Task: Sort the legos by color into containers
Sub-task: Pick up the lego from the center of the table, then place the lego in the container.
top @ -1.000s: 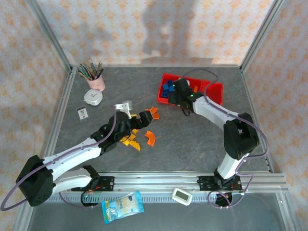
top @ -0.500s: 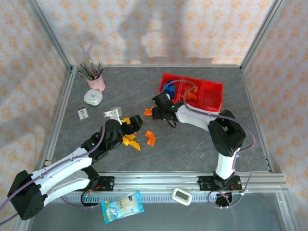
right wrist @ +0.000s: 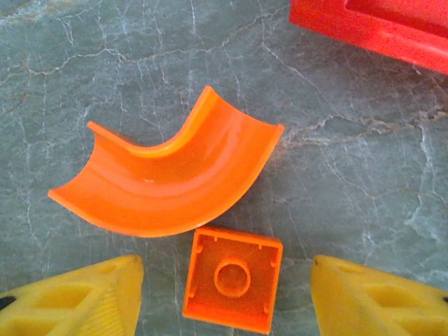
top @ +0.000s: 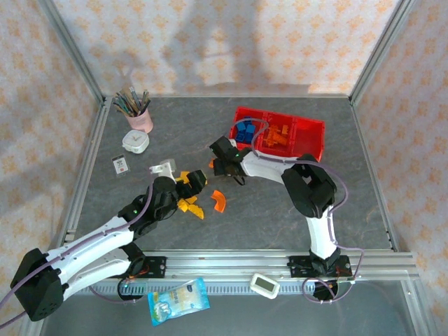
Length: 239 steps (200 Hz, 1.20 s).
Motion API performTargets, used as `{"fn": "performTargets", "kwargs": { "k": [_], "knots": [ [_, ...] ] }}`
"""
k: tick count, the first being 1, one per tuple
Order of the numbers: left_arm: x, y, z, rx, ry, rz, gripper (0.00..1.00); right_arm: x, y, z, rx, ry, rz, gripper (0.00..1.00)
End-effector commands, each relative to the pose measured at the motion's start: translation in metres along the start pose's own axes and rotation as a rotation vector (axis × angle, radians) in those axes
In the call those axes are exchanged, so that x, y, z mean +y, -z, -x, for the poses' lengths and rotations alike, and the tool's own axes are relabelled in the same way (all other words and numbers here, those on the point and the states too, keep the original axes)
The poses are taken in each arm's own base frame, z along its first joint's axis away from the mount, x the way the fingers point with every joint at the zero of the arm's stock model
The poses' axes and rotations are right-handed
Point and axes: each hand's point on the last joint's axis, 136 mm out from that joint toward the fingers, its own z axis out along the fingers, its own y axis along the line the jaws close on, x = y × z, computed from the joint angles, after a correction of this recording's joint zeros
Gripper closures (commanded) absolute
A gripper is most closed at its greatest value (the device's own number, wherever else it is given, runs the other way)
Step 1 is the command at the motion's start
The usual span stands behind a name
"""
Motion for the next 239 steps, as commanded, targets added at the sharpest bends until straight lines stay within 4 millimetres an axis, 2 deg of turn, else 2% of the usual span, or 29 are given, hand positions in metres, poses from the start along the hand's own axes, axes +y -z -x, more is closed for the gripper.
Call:
{"fn": "performTargets", "kwargs": {
  "k": [1, 54, 78, 131, 168, 199, 239],
  "knots": [
    [0.006, 0.002, 0.006, -0.03, 0.001, 0.02, 0.01, -0.003, -0.006, 0.007, -0.021, 0.01, -0.053, 0.4],
    [0.007, 0.001, 0.005, -0.029, -0.002, 0.024, 0.01, -0.004, -0.02, -0.001, 0.004, 0.023, -0.068, 0.5],
    [0.006, 0.001, 0.006, -0.027, -0.002, 0.02, 0.01, -0.005, -0.018, -0.001, 0.004, 0.022, -0.072, 0.57],
    [-0.002, 0.001, 0.006, -0.017, 0.013, -0.01, 0.01, -0.005, 0.004, 0.006, -0.033, 0.005, -0.041, 0.65],
    [-0.011, -0.002, 0.006, 0.006, 0.008, -0.03, 0.01, -0.016, 0.033, 0.017, -0.079, -0.044, -0.012, 0.66],
    [-0.022, -0.007, 0.003, 0.04, -0.005, -0.051, 0.01, -0.041, 0.063, 0.031, -0.133, -0.099, -0.015, 0.66],
    [-0.041, -0.019, -0.003, 0.071, -0.011, -0.1, 0.01, -0.102, 0.093, 0.056, -0.204, -0.209, -0.069, 0.66]
  ]
}}
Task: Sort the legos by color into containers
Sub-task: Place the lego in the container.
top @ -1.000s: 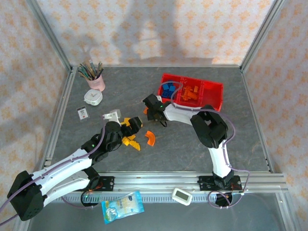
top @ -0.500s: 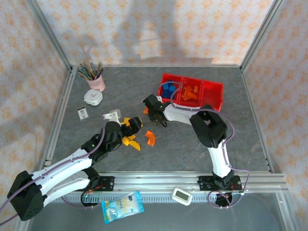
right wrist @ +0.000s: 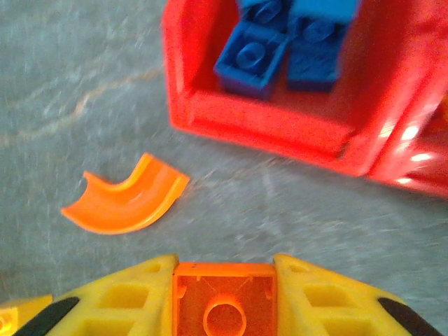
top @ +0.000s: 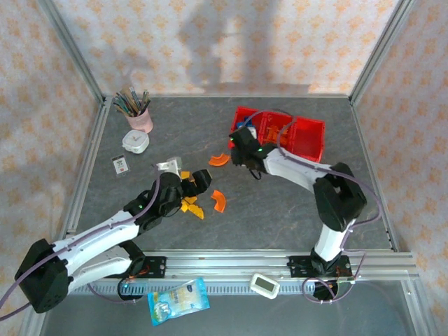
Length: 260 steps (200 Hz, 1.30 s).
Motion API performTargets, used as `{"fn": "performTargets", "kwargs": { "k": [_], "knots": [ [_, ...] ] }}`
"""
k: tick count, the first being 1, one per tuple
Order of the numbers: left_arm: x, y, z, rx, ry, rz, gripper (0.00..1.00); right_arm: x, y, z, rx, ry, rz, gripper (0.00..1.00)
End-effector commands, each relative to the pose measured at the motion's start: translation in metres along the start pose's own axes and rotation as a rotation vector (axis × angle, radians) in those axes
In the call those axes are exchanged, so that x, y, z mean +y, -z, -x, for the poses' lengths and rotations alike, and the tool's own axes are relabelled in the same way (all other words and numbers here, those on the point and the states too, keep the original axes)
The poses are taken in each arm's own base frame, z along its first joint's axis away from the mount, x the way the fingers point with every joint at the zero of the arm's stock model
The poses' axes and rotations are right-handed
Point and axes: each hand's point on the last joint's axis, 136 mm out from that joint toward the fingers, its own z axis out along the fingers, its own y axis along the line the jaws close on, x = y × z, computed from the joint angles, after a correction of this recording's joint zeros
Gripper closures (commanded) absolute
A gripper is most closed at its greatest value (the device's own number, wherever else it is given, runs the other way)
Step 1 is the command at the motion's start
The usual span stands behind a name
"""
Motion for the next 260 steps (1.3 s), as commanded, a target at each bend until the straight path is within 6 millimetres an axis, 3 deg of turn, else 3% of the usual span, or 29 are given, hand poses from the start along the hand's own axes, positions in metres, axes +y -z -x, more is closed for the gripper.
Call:
{"fn": "performTargets", "kwargs": {
  "k": [1, 28, 61, 111, 132, 154, 191, 260],
  "knots": [
    [-0.029, -0.005, 0.009, -0.005, -0.005, -0.084, 0.01, -0.04, 0.014, 0.022, -0.054, -0.074, -0.063, 0.66],
    [-0.049, -0.016, 0.004, 0.018, -0.028, -0.115, 0.01, -0.082, 0.017, 0.047, -0.1, -0.137, -0.121, 0.65],
    [-0.069, -0.033, -0.002, 0.048, -0.056, -0.139, 0.01, -0.121, -0.002, 0.07, -0.112, -0.182, -0.202, 0.66],
    [-0.084, -0.049, 0.001, 0.051, -0.082, -0.146, 0.01, -0.142, -0.039, 0.099, -0.12, -0.191, -0.247, 0.65],
    [-0.086, -0.053, 0.002, 0.051, -0.088, -0.145, 0.01, -0.148, -0.05, 0.105, -0.107, -0.189, -0.273, 0.58],
    [-0.087, -0.054, 0.003, 0.049, -0.095, -0.145, 0.01, -0.143, -0.05, 0.11, -0.109, -0.187, -0.251, 0.51],
    [-0.085, -0.05, 0.009, 0.029, -0.105, -0.133, 0.01, -0.128, -0.034, 0.109, -0.115, -0.19, -0.194, 0.46],
    [-0.055, -0.027, 0.019, -0.031, -0.089, -0.07, 0.01, -0.066, -0.009, 0.054, -0.064, -0.109, -0.075, 0.4]
  ]
}}
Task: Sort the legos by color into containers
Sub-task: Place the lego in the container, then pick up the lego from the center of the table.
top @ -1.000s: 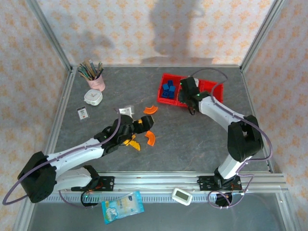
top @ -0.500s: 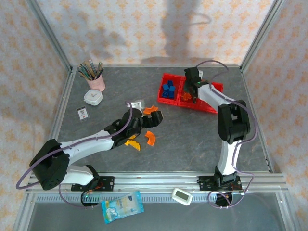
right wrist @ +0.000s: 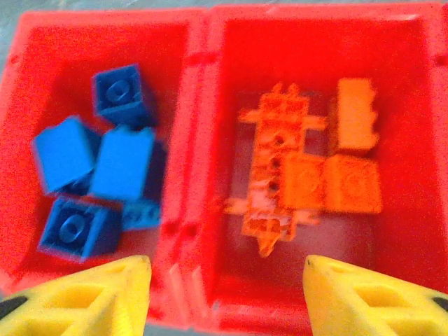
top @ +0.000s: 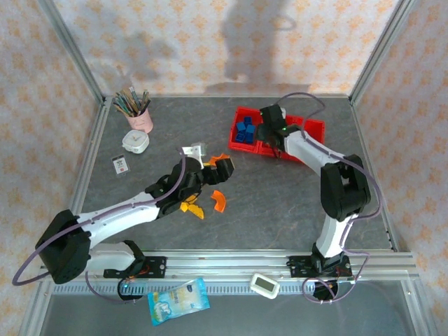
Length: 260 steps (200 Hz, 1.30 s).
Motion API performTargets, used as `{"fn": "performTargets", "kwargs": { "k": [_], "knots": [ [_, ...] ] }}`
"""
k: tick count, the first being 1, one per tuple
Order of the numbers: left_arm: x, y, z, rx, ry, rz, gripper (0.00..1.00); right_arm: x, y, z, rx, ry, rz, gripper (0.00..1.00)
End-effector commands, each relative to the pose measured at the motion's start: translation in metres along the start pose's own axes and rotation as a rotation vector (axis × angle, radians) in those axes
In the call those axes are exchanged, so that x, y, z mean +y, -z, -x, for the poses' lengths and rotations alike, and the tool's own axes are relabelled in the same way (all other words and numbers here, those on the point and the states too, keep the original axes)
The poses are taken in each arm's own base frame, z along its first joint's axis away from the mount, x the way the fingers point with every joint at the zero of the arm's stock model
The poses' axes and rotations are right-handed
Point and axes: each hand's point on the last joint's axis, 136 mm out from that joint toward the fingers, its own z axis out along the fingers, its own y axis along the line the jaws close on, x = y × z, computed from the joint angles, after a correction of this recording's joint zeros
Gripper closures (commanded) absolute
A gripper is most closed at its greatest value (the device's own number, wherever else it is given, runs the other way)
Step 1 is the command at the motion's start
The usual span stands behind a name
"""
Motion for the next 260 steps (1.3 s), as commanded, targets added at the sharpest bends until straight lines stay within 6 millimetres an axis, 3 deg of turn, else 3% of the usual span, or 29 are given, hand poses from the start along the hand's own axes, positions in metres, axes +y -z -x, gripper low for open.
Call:
{"fn": "performTargets", "kwargs": {
  "k": [1, 43, 83, 145, 177, 228, 260],
  "knots": [
    [0.019, 0.011, 0.006, -0.038, -0.008, 0.058, 0.01, 0.019, 0.018, -0.017, 0.009, 0.017, 0.048, 0.4],
    [0.044, 0.032, 0.006, -0.077, 0.02, 0.111, 0.01, 0.059, 0.031, -0.054, 0.05, 0.14, 0.12, 0.36],
    [0.068, 0.052, 0.006, -0.122, 0.049, 0.162, 0.01, 0.089, 0.03, -0.088, 0.102, 0.244, 0.142, 0.31],
    [0.09, 0.067, 0.004, -0.146, 0.069, 0.215, 0.01, 0.156, 0.01, -0.105, 0.138, 0.388, 0.253, 0.27],
    [0.093, 0.069, 0.004, -0.146, 0.073, 0.22, 0.01, 0.151, -0.014, -0.103, 0.165, 0.274, 0.117, 0.27],
    [0.093, 0.069, 0.005, -0.151, 0.067, 0.22, 0.01, 0.141, -0.02, -0.107, 0.172, 0.018, 0.03, 0.39],
    [0.093, 0.069, 0.005, -0.148, 0.062, 0.218, 0.01, 0.143, -0.028, -0.111, 0.183, -0.031, 0.018, 0.44]
  ]
}}
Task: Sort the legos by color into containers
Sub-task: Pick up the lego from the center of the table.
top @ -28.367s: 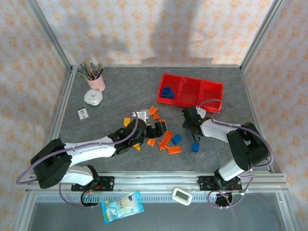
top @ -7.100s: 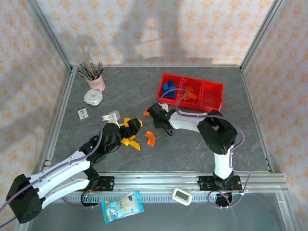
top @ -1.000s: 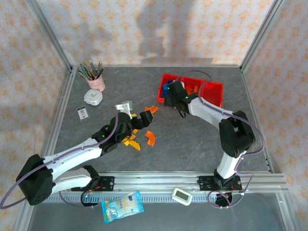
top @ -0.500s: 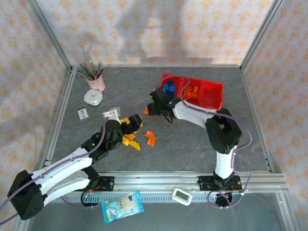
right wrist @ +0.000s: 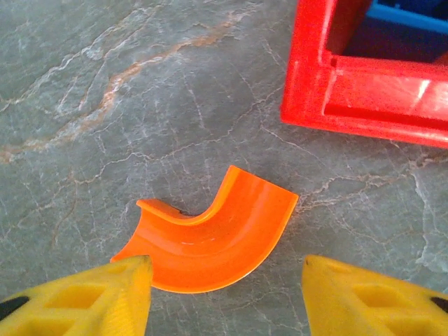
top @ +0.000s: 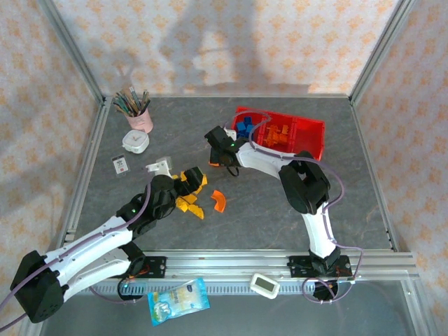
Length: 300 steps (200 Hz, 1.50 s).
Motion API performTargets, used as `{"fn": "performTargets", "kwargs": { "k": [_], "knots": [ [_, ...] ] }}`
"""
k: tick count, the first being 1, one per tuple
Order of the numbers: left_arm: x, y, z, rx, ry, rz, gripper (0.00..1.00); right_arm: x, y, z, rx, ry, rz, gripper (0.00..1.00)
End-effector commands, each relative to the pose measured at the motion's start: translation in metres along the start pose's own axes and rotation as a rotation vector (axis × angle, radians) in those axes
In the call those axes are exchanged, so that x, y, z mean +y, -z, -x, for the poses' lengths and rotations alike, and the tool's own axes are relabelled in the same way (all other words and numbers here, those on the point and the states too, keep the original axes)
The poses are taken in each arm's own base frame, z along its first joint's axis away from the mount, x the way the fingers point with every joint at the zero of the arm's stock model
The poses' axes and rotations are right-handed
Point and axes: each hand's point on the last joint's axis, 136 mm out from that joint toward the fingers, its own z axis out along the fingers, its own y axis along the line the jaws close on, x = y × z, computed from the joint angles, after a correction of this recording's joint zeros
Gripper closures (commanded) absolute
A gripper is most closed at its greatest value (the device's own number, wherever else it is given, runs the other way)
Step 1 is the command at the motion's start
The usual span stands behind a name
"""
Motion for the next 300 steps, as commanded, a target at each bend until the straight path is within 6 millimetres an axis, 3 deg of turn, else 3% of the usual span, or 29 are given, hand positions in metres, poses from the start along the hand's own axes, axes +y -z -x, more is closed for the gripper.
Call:
{"fn": "performTargets", "kwargs": {
  "k": [1, 127, 201, 300],
  "knots": [
    [0.008, 0.002, 0.001, -0.013, -0.008, 0.025, 0.01, -0.005, -0.008, 0.003, -0.012, -0.089, -0.061, 0.44],
    [0.007, 0.004, 0.003, -0.022, 0.004, 0.008, 0.01, -0.021, -0.03, -0.013, -0.004, -0.168, -0.126, 0.52],
    [0.005, 0.003, 0.001, -0.012, 0.008, 0.003, 0.01, -0.028, -0.027, -0.021, 0.0, -0.179, -0.116, 0.72],
    [0.004, 0.004, 0.003, -0.015, 0.008, 0.0, 0.01, -0.021, -0.005, -0.008, -0.034, -0.164, -0.053, 1.0]
  ]
}}
